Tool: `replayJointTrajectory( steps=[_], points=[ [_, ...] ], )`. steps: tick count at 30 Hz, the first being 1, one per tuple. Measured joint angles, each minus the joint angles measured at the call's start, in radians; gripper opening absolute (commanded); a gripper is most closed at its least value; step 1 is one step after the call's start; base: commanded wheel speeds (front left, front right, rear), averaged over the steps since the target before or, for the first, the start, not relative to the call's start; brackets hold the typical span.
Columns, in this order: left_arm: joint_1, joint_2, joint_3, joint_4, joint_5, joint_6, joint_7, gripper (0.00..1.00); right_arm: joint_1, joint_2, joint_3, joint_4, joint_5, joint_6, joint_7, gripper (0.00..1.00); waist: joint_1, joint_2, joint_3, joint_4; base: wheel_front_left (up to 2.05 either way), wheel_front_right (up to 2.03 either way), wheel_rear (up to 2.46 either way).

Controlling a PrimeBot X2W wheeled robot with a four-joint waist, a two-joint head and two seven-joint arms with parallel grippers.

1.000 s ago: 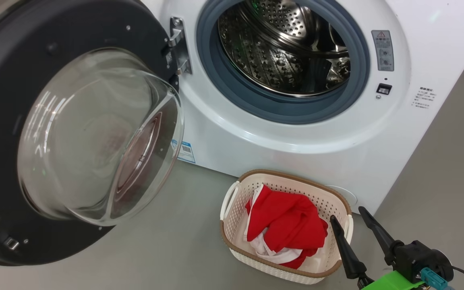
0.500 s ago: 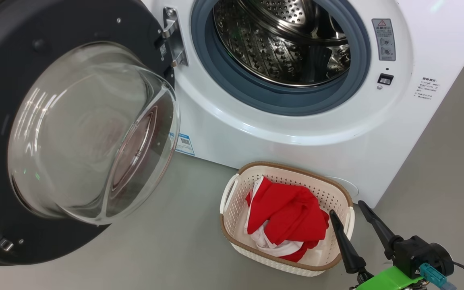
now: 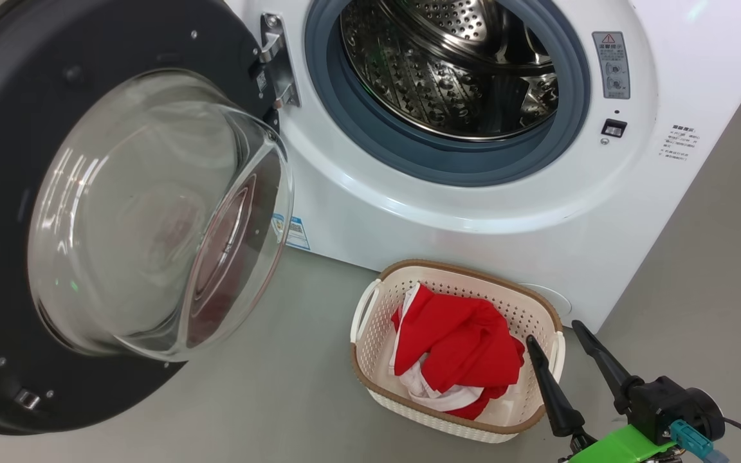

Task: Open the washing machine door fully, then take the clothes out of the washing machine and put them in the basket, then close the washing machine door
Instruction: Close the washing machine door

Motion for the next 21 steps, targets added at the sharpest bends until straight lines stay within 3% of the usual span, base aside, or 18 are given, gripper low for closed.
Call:
replayJointTrajectory(
  steps=[21],
  points=[
    [0.109, 0.003, -0.011, -0.131, -0.092, -0.015, 0.189, 0.00, -0.012, 0.000, -0.013, -0.007, -0.006, 0.000, 0.000, 1.00, 0.0000, 0.0000, 0.018, -0.014, 0.00, 0.00, 0.00]
  ],
)
